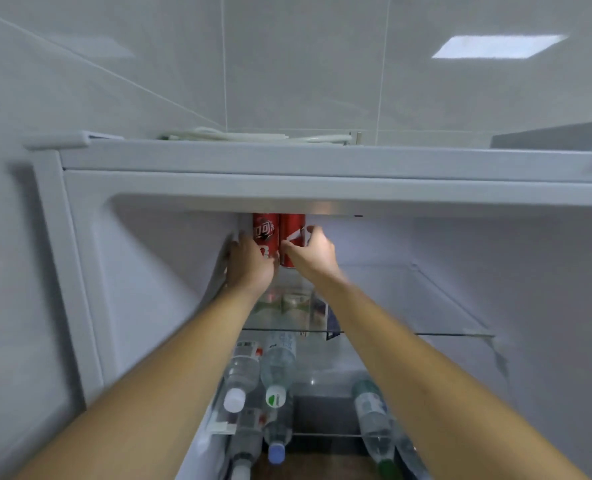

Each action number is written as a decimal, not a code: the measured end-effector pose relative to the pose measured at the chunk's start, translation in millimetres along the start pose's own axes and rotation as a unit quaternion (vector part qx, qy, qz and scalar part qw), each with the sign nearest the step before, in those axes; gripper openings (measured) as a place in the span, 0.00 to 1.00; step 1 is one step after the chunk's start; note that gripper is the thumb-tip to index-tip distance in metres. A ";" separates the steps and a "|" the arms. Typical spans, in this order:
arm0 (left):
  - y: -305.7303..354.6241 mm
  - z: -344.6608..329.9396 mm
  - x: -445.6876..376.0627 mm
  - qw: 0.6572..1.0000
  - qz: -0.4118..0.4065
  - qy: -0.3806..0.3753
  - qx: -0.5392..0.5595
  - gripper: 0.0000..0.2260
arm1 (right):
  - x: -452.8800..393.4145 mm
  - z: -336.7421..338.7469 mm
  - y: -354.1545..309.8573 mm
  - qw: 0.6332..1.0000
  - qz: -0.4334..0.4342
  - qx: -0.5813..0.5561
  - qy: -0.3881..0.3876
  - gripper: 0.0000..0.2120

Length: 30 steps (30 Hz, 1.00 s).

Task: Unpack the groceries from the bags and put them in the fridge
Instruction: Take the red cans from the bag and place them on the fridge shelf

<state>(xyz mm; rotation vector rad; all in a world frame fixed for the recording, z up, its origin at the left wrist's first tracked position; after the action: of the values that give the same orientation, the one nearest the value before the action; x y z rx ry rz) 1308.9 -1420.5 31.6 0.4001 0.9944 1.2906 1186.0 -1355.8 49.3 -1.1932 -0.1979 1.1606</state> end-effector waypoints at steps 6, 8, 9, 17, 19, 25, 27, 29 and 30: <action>7.8 51.4 83.1 0.995 -0.064 -0.052 -0.054 0.24 | 102.6 42.6 -6.0 0.971 0.084 0.219 -0.040 0.26; 9.2 79.2 126.7 0.987 -0.125 -0.052 -0.088 0.24 | 143.4 58.8 -9.4 0.971 0.118 0.206 -0.023 0.24; 8.4 94.6 152.4 0.981 -0.157 -0.048 -0.102 0.23 | 165.1 65.7 -11.8 0.973 0.137 0.185 -0.014 0.22; -48.1 233.5 387.5 0.961 -0.188 0.038 -0.199 0.21 | 367.5 86.0 -39.4 0.945 0.305 0.057 -0.101 0.15; -70.9 267.5 448.9 0.954 -0.149 0.077 -0.248 0.20 | 416.5 80.0 -43.2 0.929 0.332 0.028 -0.160 0.15; -124.6 348.2 622.4 0.924 0.051 0.126 -0.358 0.21 | 570.7 55.5 -75.3 0.857 0.386 -0.075 -0.335 0.14; -128.8 383.4 694.0 0.902 0.114 0.145 -0.390 0.21 | 638.2 48.5 -97.8 0.809 0.418 -0.114 -0.399 0.14; -127.6 416.1 769.2 0.882 0.169 0.171 -0.406 0.20 | 707.6 47.1 -119.0 0.757 0.445 -0.135 -0.459 0.15; -127.3 431.1 807.0 0.868 0.201 0.187 -0.413 0.19 | 740.2 48.1 -129.7 0.730 0.463 -0.147 -0.481 0.16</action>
<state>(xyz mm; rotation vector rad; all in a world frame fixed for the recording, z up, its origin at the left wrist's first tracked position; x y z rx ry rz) 1692.7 -597.6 -138.3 -0.3455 0.5808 2.0870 1568.0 -736.1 -143.0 -0.8054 -0.6293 2.6926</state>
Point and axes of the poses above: each hand's wrist, its own x-axis away from the middle knuckle, its own z-axis out of the back of the hand, y = z × x, the point moved 3 cm from there along -x, towards the middle knuckle, and after that the axes turned 4 degrees about z, right-handed, at the moved point
